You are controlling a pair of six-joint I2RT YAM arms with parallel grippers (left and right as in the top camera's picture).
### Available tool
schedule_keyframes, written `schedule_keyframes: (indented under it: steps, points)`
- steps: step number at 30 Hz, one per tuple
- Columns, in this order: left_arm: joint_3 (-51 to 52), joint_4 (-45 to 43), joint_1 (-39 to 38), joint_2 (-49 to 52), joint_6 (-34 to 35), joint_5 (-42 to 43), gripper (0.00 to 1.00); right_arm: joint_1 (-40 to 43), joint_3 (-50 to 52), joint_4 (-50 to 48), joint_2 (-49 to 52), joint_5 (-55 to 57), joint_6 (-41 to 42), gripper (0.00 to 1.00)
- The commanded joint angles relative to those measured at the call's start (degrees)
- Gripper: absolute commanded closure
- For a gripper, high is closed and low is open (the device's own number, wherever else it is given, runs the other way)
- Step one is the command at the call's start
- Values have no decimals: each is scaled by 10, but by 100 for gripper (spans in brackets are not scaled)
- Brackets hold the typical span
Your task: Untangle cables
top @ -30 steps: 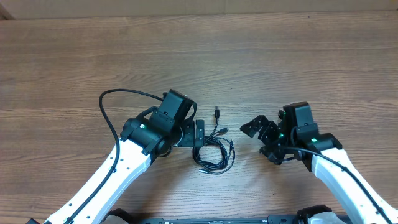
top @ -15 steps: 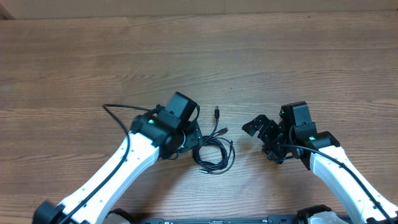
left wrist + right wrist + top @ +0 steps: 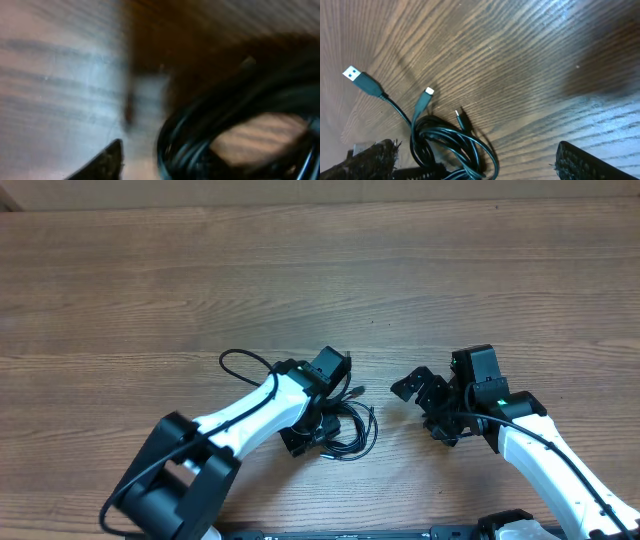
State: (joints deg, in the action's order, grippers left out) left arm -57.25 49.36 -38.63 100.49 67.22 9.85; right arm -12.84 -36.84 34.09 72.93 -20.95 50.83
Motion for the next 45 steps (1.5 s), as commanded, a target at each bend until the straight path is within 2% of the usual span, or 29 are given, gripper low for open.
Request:
schedule_keyframes:
  steps: [1,2,4,10,15,24,26,27,28,30,32,36,41,45]
  points:
    - [6,-17,0,21,8,-26,85,-3,-14,0,-2,2,2,0]
    - [6,-19,0,22,6,-26,96,-3,-14,-1,-2,-1,2,0]
    - [5,-20,0,21,-2,-27,96,-3,-14,-1,-2,-7,4,0]
    - [-30,-5,23,-5,-155,-30,96,-3,-14,0,-2,-31,4,0]
    - [-76,38,48,-44,-244,-33,96,-3,-14,9,-2,-34,3,0]
    - [-103,100,79,-152,-333,-67,96,-3,-14,29,-2,-43,1,0]
    - [-103,105,79,-170,-356,-67,96,-3,-14,24,-2,-59,-5,7]
    - [-103,108,79,-178,-368,-69,96,-3,-14,19,-2,-81,-35,15]
    - [-103,111,79,-182,-377,-72,96,-3,-14,7,-2,-116,-82,22]
    - [-103,113,79,-183,-377,-78,96,-3,-14,-4,-2,-163,-131,27]
    - [-103,117,79,-182,-377,-89,96,-3,-14,-17,-2,-223,-181,28]
    - [-103,115,79,-182,-426,-91,96,-9,-14,-49,-2,-313,-240,31]
    - [-103,112,79,-182,-441,-124,96,-59,-14,-129,-2,-336,-243,35]
    - [-103,102,79,-180,-383,-130,96,-116,-14,-193,-2,-331,-239,38]
